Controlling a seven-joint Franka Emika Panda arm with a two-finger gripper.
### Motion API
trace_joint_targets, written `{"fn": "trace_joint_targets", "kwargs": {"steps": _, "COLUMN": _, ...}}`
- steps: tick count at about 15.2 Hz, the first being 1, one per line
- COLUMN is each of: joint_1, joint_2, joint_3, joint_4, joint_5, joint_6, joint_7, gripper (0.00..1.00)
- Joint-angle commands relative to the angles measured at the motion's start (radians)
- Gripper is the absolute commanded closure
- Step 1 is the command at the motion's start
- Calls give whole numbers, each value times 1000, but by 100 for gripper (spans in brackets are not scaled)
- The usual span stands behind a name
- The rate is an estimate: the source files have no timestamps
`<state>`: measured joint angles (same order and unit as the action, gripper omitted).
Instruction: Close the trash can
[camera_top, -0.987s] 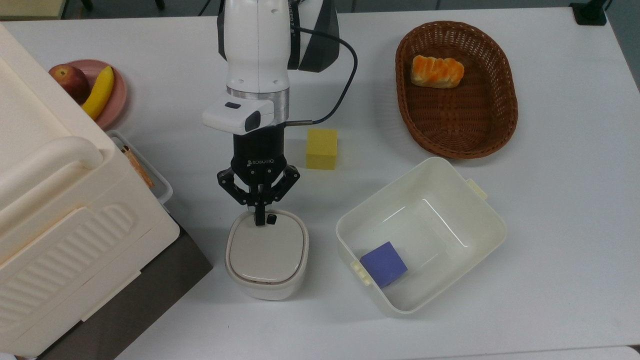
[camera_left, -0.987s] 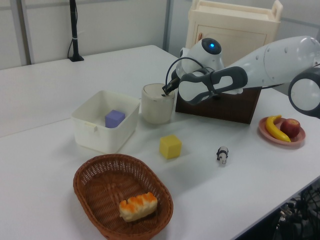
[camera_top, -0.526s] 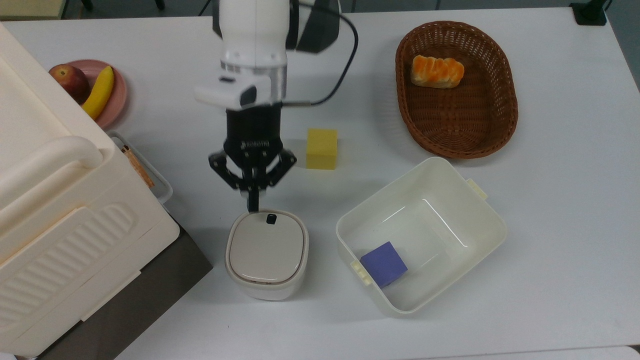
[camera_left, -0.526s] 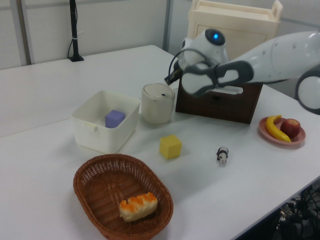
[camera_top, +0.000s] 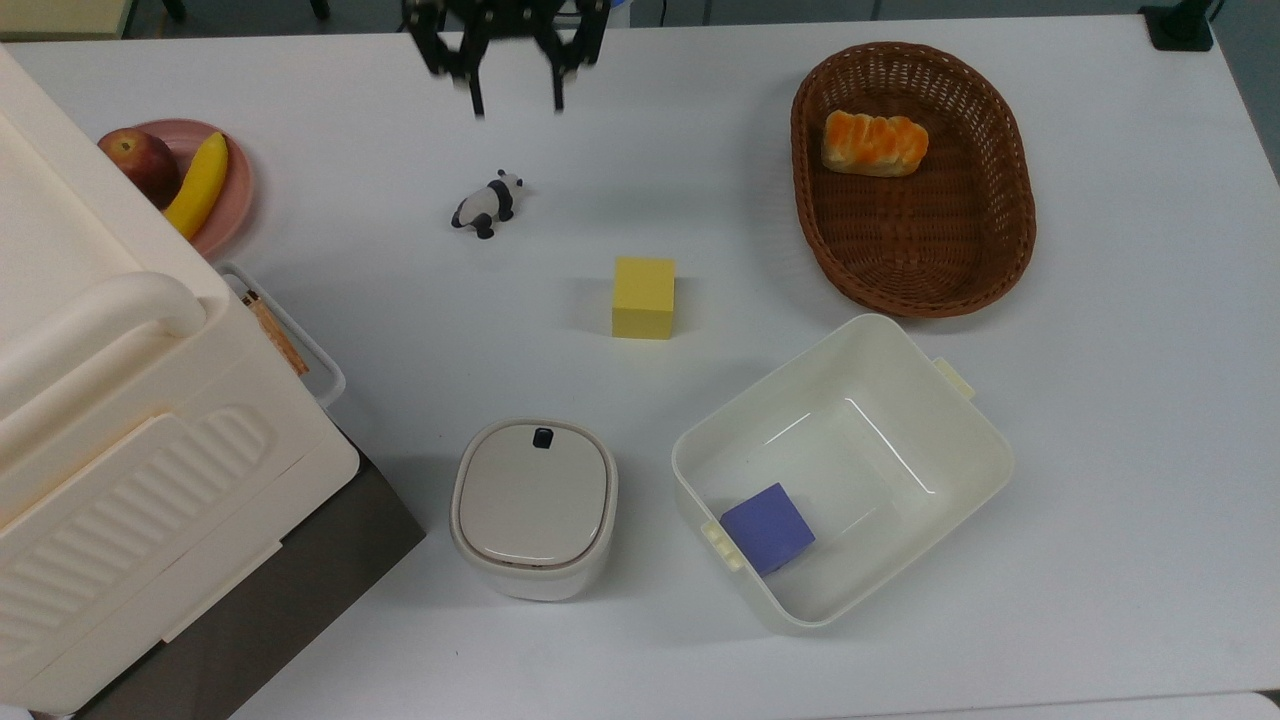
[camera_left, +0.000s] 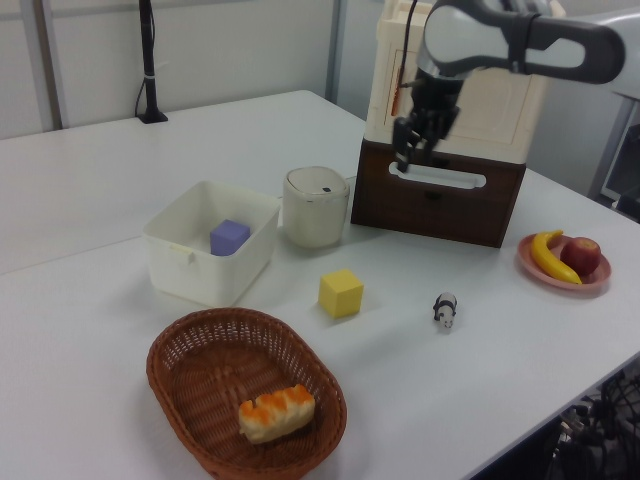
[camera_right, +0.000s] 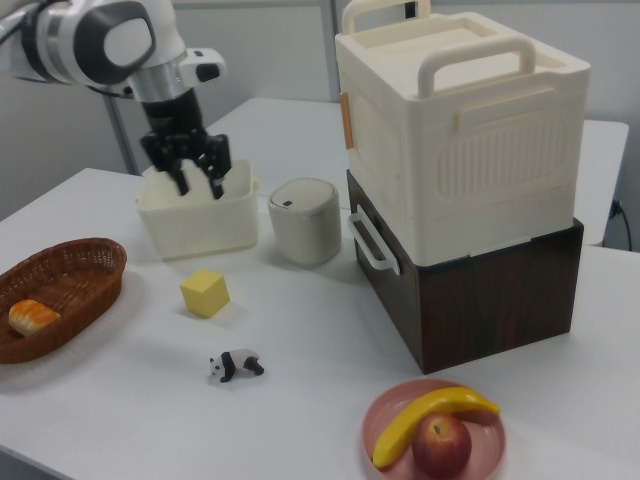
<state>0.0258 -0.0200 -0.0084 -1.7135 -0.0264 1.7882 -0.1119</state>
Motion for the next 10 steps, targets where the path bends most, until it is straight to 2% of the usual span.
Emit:
{"fn": "trace_joint_targets", "kwargs": {"steps": 1, "joint_1": 14, "joint_2": -55, "joint_3": -12, "joint_4": 26, "joint_5": 10, "joint_6": -206, "joint_7": 169, "gripper": 0}}
{"fn": "trace_joint_targets", "kwargs": {"steps": 2, "joint_1": 13, "joint_2": -58, "joint_3": -15, "joint_4": 41, "joint_5": 11, "joint_6": -219, "joint_7": 207, "gripper": 0}}
{"fn": "trace_joint_targets", "kwargs": {"steps": 5, "joint_1": 6, "joint_2": -57, "joint_3": -21, "joint_4": 58, "joint_5": 13, "joint_6": -222, "joint_7": 204, "gripper": 0}}
{"fn": "trace_joint_targets", "kwargs": {"steps": 10, "joint_1": 5, "joint_2": -54, "joint_3": -57, "joint_4": 71, "joint_5": 23, "joint_6": -227, "joint_7": 118, "gripper": 0}}
